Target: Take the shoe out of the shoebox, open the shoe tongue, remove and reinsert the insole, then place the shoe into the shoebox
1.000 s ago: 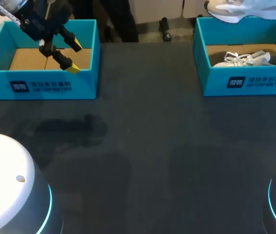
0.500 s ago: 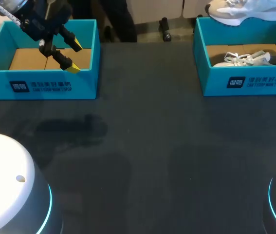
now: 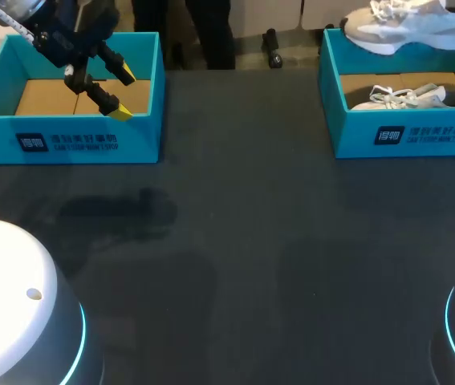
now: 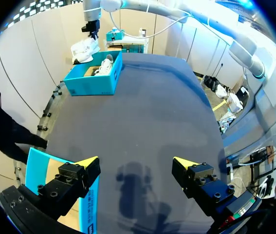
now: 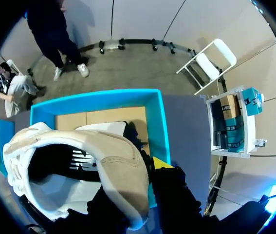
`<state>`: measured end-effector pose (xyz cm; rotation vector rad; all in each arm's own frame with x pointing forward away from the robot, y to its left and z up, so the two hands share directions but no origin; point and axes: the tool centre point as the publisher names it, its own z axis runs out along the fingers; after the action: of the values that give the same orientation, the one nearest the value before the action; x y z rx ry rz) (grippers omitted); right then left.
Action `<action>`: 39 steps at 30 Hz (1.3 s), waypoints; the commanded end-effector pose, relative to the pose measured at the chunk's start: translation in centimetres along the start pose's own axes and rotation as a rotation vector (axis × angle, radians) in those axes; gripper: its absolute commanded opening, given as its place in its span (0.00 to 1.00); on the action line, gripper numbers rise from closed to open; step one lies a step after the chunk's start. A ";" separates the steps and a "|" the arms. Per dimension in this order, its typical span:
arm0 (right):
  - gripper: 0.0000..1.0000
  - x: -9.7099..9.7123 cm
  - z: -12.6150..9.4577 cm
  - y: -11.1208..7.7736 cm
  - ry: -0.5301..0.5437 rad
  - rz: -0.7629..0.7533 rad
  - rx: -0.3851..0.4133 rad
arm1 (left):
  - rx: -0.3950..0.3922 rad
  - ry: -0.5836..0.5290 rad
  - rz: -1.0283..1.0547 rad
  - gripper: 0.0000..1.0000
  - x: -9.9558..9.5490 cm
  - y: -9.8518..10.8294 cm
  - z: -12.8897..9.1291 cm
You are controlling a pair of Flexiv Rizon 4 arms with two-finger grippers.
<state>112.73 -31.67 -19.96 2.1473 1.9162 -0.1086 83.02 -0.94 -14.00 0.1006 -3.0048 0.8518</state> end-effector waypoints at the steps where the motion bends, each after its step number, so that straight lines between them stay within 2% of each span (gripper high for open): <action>1: 0.00 0.4 1.0 0.2 -0.028 -0.017 0.029 | -0.002 0.000 0.001 1.00 0.0 0.0 0.0; 20: 0.00 -0.1 5.6 1.1 -0.073 0.008 0.085 | -0.002 0.000 0.001 1.00 0.0 0.0 0.0; 27: 0.00 -0.6 7.1 1.6 -0.153 0.068 0.084 | -0.002 0.000 0.001 1.00 0.0 0.0 0.0; 33: 0.00 -0.5 7.4 2.3 -0.173 0.116 0.043 | -0.002 0.000 0.001 1.00 0.0 0.0 0.0; 39: 0.00 -0.6 8.3 2.8 -0.193 0.116 0.037 | -0.002 0.000 0.001 1.00 0.0 0.0 0.0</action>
<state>115.91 -34.54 -27.01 2.1794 1.6929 -0.3089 83.02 -0.93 -14.00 0.1010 -3.0049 0.8519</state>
